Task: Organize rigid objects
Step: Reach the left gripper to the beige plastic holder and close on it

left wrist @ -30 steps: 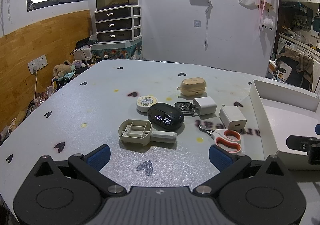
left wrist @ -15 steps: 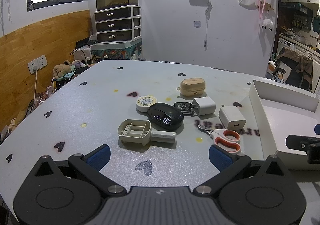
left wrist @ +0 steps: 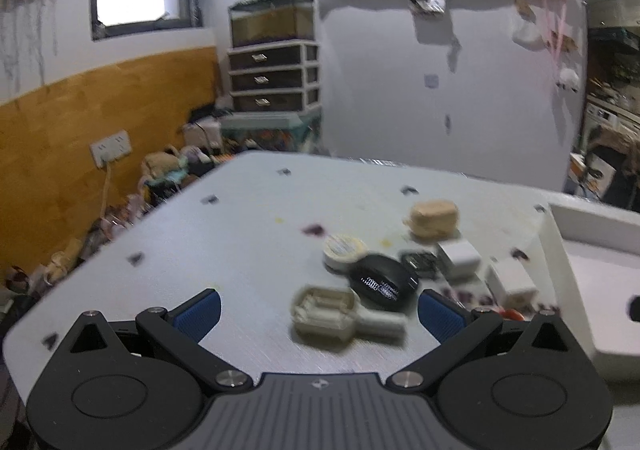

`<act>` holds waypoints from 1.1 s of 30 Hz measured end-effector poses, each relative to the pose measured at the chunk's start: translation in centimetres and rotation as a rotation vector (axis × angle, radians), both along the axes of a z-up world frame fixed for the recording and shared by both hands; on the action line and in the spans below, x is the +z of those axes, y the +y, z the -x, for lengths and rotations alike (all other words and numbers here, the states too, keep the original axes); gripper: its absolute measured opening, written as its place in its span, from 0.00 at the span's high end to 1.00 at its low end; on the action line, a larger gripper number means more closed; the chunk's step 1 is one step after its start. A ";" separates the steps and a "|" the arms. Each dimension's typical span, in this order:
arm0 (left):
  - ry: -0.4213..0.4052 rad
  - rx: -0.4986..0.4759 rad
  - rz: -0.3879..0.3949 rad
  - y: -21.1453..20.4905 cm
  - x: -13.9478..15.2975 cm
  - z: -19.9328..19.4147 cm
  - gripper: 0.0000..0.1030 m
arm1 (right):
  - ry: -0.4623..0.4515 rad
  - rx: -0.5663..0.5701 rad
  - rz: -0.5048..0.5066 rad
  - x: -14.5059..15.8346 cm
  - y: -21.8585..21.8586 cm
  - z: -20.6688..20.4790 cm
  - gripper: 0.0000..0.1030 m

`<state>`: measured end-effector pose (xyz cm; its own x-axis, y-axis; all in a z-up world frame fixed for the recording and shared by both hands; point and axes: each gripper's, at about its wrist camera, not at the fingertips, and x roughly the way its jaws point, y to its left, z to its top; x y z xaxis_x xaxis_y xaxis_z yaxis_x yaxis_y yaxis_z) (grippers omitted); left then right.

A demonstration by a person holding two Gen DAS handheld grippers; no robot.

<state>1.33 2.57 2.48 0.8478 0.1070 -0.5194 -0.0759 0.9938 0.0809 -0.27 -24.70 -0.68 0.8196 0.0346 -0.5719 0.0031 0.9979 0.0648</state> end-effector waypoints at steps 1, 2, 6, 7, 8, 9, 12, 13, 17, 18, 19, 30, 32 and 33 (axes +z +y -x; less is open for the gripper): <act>-0.009 0.014 -0.002 0.4 0.2 -0.3 0.00 | -0.005 -0.009 -0.003 0.2 -0.2 0.0 0.00; -0.014 0.024 -0.002 0.8 0.4 -0.6 0.00 | -0.011 -0.021 -0.006 0.4 -0.4 0.0 0.00; -0.021 0.048 0.013 2.2 0.5 -2.2 0.00 | -0.032 -0.073 -0.023 1.6 -1.9 -0.3 0.00; -0.021 0.050 0.015 2.4 0.4 -2.5 0.00 | -0.035 -0.090 -0.030 1.9 -2.4 -0.4 0.00; -0.021 0.053 0.020 2.7 0.2 -3.0 0.00 | -0.039 -0.108 -0.035 2.3 -3.0 -0.5 0.00; -0.021 0.054 0.027 2.9 0.1 -3.2 0.00 | -0.045 -0.129 -0.040 2.7 -3.7 -0.6 0.00; -0.010 0.055 0.053 3.5 -0.7 -4.3 0.00 | -0.054 -0.206 -0.026 3.6 -5.9 -0.7 0.00; -0.006 0.055 0.056 3.6 -1.0 -4.5 0.00 | -0.057 -0.230 -0.017 3.9 -6.8 -0.7 0.00; 0.025 0.055 0.074 4.0 -2.3 -5.4 0.00 | -0.063 -0.323 0.016 4.5 -10.5 -0.5 0.00; 0.033 0.051 0.079 4.0 -2.5 -5.5 0.00 | -0.062 -0.343 0.020 4.5 -11.4 -0.6 0.00; 0.039 0.045 0.084 4.0 -2.8 -5.5 0.00 | -0.063 -0.363 0.021 4.5 -12.4 -0.5 0.00; 0.090 0.022 0.070 3.5 -5.2 -6.3 0.00 | 0.077 -0.554 -0.088 0.0 -21.4 -0.8 0.17; 0.103 0.027 0.074 3.6 -5.5 -6.4 0.00 | 0.125 -0.550 -0.103 -0.9 -22.0 -1.1 0.31; 0.111 0.029 0.075 3.6 -5.7 -6.5 0.00 | 0.149 -0.541 -0.106 -1.5 -22.1 -1.4 0.35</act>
